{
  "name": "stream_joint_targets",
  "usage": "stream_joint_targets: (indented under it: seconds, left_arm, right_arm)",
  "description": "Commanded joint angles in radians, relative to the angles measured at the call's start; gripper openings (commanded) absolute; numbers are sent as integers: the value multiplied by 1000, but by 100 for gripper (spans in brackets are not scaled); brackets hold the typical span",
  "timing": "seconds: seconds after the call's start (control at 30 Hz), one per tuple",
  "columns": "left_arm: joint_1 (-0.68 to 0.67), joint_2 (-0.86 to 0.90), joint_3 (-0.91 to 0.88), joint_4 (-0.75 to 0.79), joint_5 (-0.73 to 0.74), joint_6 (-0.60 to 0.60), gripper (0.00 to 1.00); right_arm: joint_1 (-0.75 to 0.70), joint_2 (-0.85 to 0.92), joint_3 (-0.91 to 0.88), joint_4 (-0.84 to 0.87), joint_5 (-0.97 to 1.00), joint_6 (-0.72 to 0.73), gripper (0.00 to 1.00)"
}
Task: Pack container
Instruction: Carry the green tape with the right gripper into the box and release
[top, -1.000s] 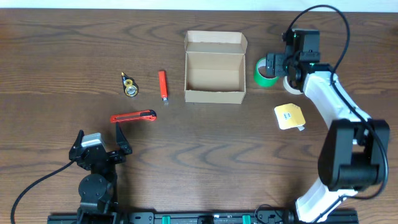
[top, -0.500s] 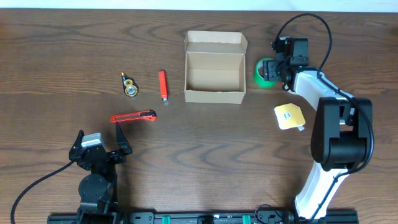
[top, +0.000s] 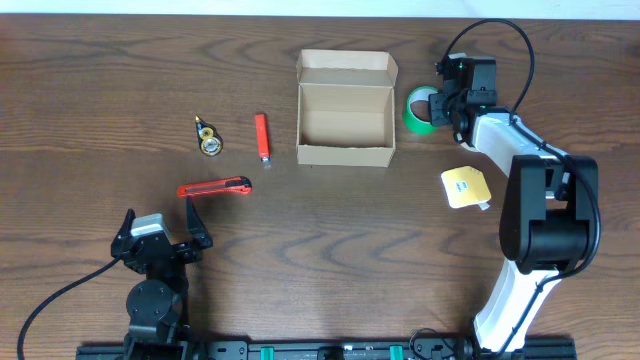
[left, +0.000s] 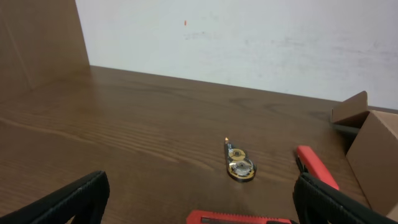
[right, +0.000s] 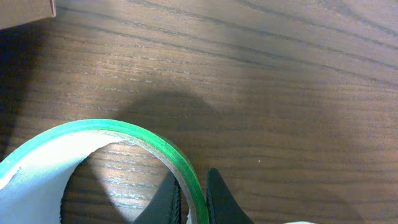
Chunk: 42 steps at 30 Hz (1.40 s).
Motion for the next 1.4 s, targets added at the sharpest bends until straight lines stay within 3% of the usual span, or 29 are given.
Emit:
stream_joint_targets:
  seconds: [0.0,0.27,0.47,0.73,1.03,1.37]
  left_arm:
    - [3,-8,-34,-11,-10,11,95]
    - [3,-8,-34,-11,-10,11,95]
    - [3,-8,-34,-11,-10,11,95]
    - [3,-8,-34,-11,-10,11,96]
    - [3,-8,-34,-11,-10,11,96]
    - [3,-8,-34,-11,-10,11,95]
  right_arm:
    - [-8,-89,14,-21,9,40,1]
    - [22,-372,28,-81,11,116,1]
    - [177,-485,28,-156,-29,151,1]
    - [385,-382,28,-202,-23,241,1]
    - [445,-235,28,-156,20,370,1]
    - [459,-181,28,-124,114,374,1]
